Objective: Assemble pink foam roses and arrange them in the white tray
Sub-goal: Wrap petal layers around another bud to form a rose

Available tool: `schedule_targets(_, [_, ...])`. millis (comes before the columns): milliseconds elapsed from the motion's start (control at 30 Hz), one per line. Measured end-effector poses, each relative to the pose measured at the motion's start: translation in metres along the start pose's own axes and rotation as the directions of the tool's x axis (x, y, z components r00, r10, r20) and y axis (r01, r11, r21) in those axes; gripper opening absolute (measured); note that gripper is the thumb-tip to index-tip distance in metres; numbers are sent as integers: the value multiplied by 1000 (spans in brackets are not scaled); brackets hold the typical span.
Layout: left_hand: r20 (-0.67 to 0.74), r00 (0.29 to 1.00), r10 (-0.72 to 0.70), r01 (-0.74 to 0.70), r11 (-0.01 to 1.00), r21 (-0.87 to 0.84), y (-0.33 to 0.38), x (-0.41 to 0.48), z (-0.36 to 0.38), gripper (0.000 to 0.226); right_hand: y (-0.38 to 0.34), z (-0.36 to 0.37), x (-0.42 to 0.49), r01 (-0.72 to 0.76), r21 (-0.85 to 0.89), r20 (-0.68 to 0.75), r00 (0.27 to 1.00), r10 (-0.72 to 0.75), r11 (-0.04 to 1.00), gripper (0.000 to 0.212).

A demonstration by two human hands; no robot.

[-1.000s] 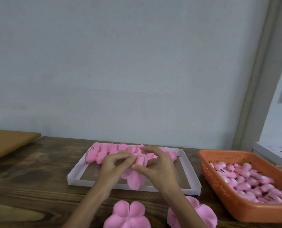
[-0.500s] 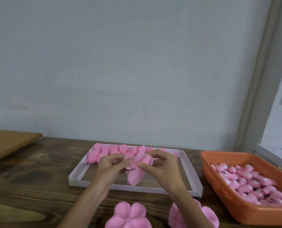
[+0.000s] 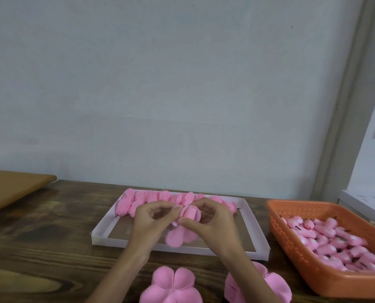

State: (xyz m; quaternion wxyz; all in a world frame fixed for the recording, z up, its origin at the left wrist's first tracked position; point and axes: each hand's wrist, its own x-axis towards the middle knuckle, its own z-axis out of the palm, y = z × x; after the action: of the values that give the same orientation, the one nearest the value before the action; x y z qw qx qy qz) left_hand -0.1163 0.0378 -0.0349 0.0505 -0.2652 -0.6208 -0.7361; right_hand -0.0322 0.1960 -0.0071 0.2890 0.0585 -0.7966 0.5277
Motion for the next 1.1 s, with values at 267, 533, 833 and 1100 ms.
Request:
schedule_targets(267, [6,1000,-24,25,999,-45,3,-2,4,30,5,-1,1,-13,88,-4,1000,13,996,32])
schedule_targets(533, [73,994,-76,89,974,-207,9,1,0,42,7,-1,3,-23,181,-44,999,31,983,38])
schedule_targets(833, [124,985,-117,147,953,-265,-8,7,-6,15,5,-2,3,-28,210,-66,997,43,977,32])
schedule_targets(1100, [-83,959,-272,212,877,-431,-12,7,11,19,2,8,3,-72,230,-73,993,91,970,24])
